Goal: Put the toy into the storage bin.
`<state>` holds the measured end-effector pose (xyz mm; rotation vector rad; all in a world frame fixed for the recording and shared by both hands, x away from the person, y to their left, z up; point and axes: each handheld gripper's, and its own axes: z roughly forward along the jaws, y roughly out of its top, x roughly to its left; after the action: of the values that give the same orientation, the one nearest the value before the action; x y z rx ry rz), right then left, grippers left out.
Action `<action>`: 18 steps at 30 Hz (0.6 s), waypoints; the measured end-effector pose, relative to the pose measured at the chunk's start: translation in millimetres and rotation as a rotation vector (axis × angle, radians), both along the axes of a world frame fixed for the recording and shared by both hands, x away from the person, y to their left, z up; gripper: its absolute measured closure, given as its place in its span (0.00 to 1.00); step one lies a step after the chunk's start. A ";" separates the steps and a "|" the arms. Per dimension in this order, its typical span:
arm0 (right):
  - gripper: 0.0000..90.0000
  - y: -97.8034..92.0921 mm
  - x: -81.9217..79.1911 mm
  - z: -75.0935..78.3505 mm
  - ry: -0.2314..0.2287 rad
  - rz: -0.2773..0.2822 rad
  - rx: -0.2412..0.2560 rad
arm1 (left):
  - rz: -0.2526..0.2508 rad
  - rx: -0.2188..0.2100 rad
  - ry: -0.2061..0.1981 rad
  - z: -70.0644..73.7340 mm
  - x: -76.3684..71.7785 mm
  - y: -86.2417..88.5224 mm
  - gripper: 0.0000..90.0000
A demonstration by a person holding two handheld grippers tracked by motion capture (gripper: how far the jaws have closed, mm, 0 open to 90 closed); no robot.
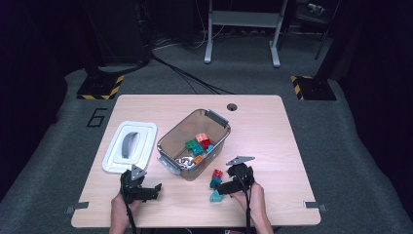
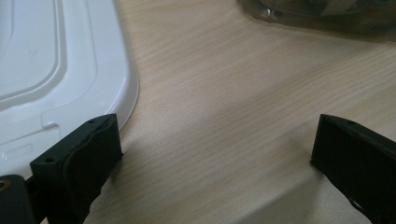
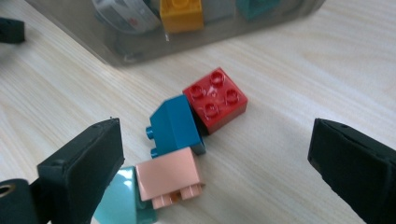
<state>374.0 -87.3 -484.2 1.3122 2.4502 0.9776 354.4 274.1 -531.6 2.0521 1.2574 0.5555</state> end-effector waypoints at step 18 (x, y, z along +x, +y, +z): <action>0.11 -12.7 -1.4 -15.1 0.016 -0.054 -0.036 | 0.000 0.000 0.001 0.0 0.0 0.1 0.02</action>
<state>372.6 -100.0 -499.3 1.3724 2.4189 0.9098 354.5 274.1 -531.6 2.0524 1.2576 0.5541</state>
